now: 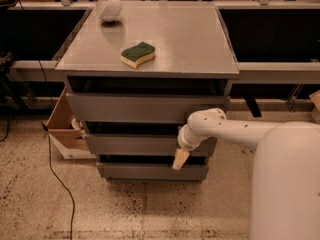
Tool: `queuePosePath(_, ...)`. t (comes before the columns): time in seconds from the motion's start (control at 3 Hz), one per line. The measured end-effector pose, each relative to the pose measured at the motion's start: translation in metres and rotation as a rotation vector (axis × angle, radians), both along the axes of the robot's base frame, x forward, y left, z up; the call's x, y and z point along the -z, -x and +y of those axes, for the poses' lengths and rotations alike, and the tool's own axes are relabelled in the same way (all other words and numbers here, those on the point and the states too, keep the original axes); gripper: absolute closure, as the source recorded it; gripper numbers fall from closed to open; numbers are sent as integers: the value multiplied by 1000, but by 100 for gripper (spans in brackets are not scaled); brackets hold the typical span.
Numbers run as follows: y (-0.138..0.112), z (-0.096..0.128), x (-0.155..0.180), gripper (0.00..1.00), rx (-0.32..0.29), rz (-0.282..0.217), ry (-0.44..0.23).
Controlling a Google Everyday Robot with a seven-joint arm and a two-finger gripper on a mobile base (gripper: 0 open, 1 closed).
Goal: Open middle drawer
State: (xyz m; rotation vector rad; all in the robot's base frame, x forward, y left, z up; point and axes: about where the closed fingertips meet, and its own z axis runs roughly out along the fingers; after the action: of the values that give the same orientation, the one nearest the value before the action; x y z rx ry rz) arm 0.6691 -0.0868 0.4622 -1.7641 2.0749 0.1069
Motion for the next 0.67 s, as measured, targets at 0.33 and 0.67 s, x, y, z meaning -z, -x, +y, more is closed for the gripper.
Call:
queuePosePath(0.33,-14,2,19,0,5,13,8)
queuePosePath(0.67,-8,-12,37,16,36,39,14)
